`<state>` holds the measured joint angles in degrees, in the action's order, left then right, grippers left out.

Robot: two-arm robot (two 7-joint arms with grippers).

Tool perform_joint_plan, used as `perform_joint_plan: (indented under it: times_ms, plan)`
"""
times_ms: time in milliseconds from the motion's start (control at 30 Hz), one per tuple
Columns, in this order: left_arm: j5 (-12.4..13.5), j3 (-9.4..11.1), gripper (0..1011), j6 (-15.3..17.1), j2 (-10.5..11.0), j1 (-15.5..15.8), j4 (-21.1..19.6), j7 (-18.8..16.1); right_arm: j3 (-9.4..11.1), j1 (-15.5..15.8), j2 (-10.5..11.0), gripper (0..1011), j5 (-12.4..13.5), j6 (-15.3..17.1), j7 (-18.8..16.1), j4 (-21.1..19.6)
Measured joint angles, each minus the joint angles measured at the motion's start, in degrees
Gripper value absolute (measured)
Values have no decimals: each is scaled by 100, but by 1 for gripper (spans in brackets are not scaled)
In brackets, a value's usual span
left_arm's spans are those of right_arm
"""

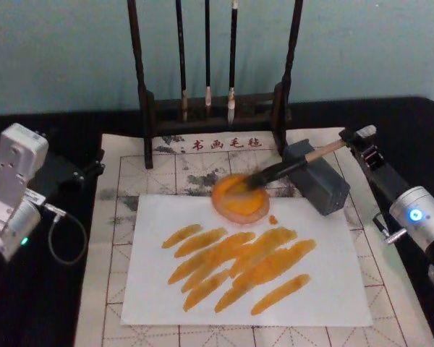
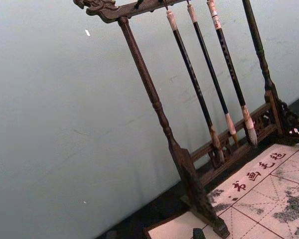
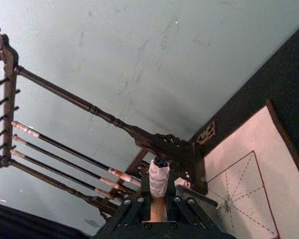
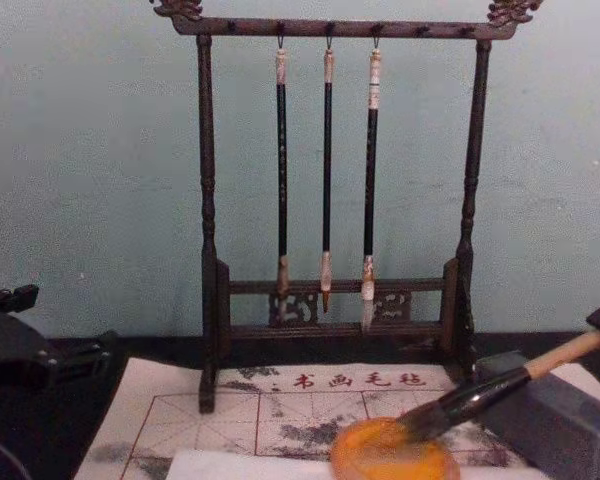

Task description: Pick up the brush from the inkstone, write on the paper, then place the brush back to its original position.

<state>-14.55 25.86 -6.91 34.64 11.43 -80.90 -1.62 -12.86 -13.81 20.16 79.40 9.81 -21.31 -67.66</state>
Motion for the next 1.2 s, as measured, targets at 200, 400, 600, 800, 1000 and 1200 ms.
perform_joint_plan:
  times_ms: [200, 400, 600, 800, 1000, 1200]
  plan:
    - [0, 0, 1001, 0, 0, 0, 0, 0, 17, 21, 39, 184, 194, 55, 71, -93]
    - [0, 0, 1001, 0, 0, 0, 0, 0, 25, 56, 107, 184, 386, 65, 124, -239]
    - [0, 0, 1001, 0, 0, 0, 0, 0, 22, 82, 194, 184, 482, 52, 133, -349]
    - [0, 0, 1001, 0, 0, 0, 0, 0, 8, 99, 308, 184, 556, -12, 102, -427]
    - [0, 0, 1001, 0, 0, 0, 0, 0, -5, 148, 433, 184, 633, -63, 74, -546]
    - [0, 0, 1001, 0, 0, 0, 0, 0, -20, 239, 577, 184, 706, -116, 57, -743]
